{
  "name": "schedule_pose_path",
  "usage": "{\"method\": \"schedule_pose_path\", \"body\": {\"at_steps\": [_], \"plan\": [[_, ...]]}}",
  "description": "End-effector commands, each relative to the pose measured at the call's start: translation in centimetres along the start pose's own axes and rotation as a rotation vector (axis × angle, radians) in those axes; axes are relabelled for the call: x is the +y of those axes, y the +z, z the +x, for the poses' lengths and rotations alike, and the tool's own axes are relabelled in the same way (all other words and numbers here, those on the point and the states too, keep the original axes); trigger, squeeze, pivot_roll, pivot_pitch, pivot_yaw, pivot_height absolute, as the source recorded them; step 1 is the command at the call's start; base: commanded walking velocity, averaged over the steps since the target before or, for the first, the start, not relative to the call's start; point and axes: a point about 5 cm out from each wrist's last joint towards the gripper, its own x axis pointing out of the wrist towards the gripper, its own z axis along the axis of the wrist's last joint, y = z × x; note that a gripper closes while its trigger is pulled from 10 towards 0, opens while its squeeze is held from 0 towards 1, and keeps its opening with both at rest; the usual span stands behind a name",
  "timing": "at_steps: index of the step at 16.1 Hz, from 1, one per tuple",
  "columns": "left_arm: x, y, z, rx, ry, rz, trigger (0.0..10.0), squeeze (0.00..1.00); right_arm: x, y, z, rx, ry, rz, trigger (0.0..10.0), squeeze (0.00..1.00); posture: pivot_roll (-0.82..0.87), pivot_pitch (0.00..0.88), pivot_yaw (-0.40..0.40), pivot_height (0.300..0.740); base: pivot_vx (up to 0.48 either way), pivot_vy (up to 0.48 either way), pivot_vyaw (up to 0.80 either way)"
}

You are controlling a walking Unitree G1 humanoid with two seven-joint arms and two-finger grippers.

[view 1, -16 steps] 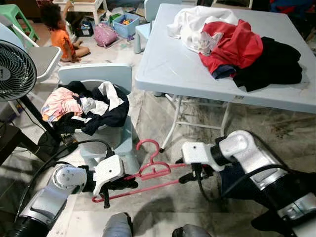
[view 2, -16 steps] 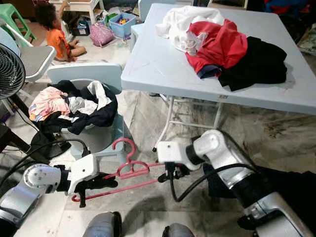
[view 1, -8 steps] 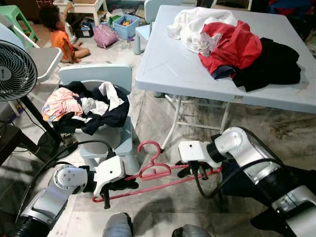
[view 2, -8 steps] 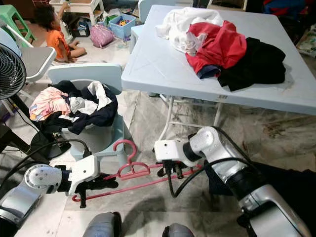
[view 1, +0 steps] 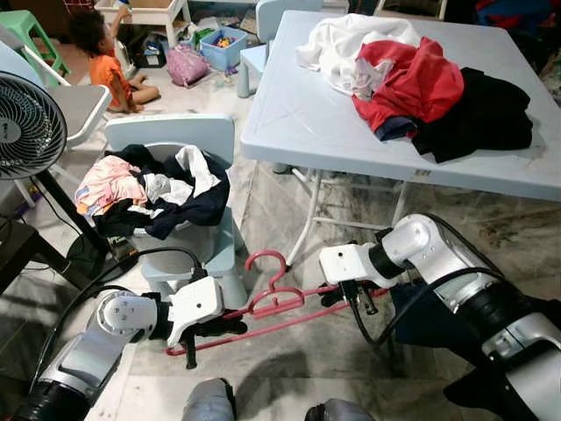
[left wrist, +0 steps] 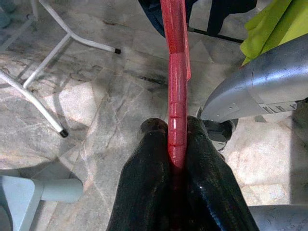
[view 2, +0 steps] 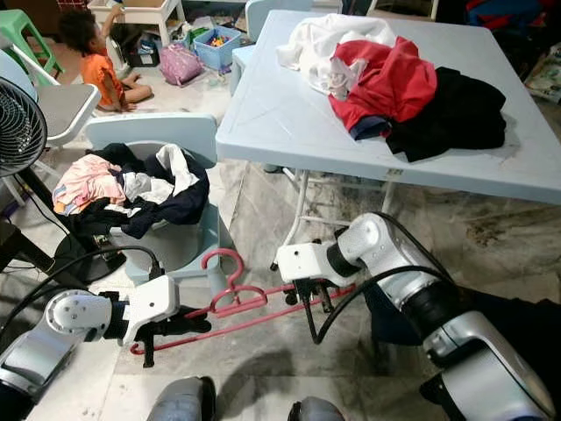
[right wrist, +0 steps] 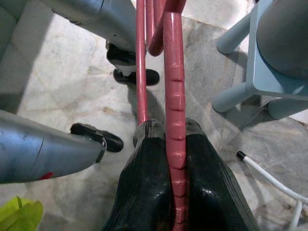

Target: Hang hanger

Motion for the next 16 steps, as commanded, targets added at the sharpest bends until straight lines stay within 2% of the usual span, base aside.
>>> {"method": "schedule_pose_path", "body": {"at_steps": [1,3,5,6,8,11,12,13,15,16], "plan": [[0.0,-0.5,-0.2,0.037,-0.008,0.008,10.0,0.00,-0.2,-0.5,-0.8,0.045,0.001,-0.003,0.0,0.00,-0.03,0.044,-0.007,0.740,0.000,0.000,0.00],[1.1,-0.6,-0.2,0.058,0.061,-0.053,10.0,1.00,-0.5,-0.6,-0.8,0.047,-0.011,-0.009,0.0,0.00,-0.03,0.044,-0.007,0.740,0.000,0.000,0.00],[2.6,0.0,-0.2,0.037,0.169,-0.018,10.0,1.00,-1.2,-0.8,-0.7,0.053,-0.096,-0.013,0.0,0.00,-0.03,0.038,-0.007,0.740,0.000,0.000,0.00],[3.2,0.5,-0.2,0.012,0.226,-0.006,10.0,1.00,-1.9,-1.0,-0.6,0.059,-0.184,-0.012,0.0,0.00,-0.03,0.038,-0.007,0.740,0.000,0.000,0.00],[3.9,1.0,-0.3,-0.006,0.290,0.016,10.0,1.00,-2.6,-1.5,-0.8,0.072,-0.287,0.005,0.0,0.00,-0.02,0.033,-0.007,0.740,0.000,0.000,0.00],[5.0,2.0,-0.7,-0.073,0.441,0.036,10.0,1.00,-1.8,-4.4,-1.0,0.153,-0.395,0.050,0.0,0.00,-0.02,0.015,-0.014,0.740,0.000,0.000,0.00],[5.0,2.2,-0.8,-0.107,0.476,0.023,10.0,1.00,-1.4,-5.2,-0.7,0.155,-0.439,0.086,0.0,0.00,-0.02,0.008,-0.013,0.740,0.000,0.000,0.00],[4.7,2.4,-0.7,-0.164,0.522,-0.028,10.0,1.00,-1.0,-5.9,-0.3,0.154,-0.478,0.113,0.0,0.00,-0.02,0.000,-0.012,0.740,0.000,0.000,0.00],[3.9,2.0,-0.4,-0.262,0.630,-0.156,10.0,1.00,0.0,-7.0,0.5,0.092,-0.583,0.250,0.0,0.00,-0.02,0.000,-0.018,0.740,0.000,0.000,0.00],[3.7,1.9,-0.3,-0.273,0.654,-0.173,10.0,1.00,0.2,-7.2,0.8,0.074,-0.612,0.285,0.0,0.00,-0.02,0.000,-0.019,0.740,0.000,0.000,0.00]]}}
